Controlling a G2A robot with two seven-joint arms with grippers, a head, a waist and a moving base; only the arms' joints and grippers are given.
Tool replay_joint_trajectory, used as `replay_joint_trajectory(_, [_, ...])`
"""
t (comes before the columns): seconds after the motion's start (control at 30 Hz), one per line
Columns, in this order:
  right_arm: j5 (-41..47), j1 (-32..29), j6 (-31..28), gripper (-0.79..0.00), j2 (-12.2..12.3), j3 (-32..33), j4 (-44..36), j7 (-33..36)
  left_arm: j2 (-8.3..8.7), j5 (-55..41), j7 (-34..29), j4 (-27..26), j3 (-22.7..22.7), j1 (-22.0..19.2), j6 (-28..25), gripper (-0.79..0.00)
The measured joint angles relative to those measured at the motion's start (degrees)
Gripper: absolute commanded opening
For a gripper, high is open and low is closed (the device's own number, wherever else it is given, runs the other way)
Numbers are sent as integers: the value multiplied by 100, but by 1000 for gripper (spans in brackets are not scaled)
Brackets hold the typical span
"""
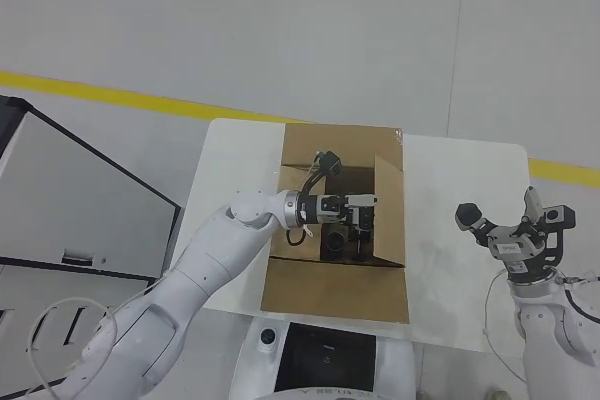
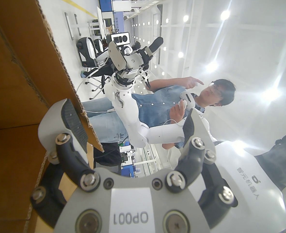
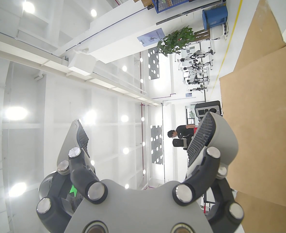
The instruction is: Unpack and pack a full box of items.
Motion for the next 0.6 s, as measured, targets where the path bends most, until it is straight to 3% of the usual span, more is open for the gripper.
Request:
replay_joint_trajectory(0.33, [0,0,0,0,0,0,0,0,1,99,153,-121,-4,41,73,0])
replay_joint_trajectory(0.47, [0,0,0,0,0,0,0,0,-122,399,587,-365,302,1,164,0])
replay_joint_trajectory(0.6, [0,0,0,0,0,0,0,0,-290,394,645,-208,627,-193,117,0])
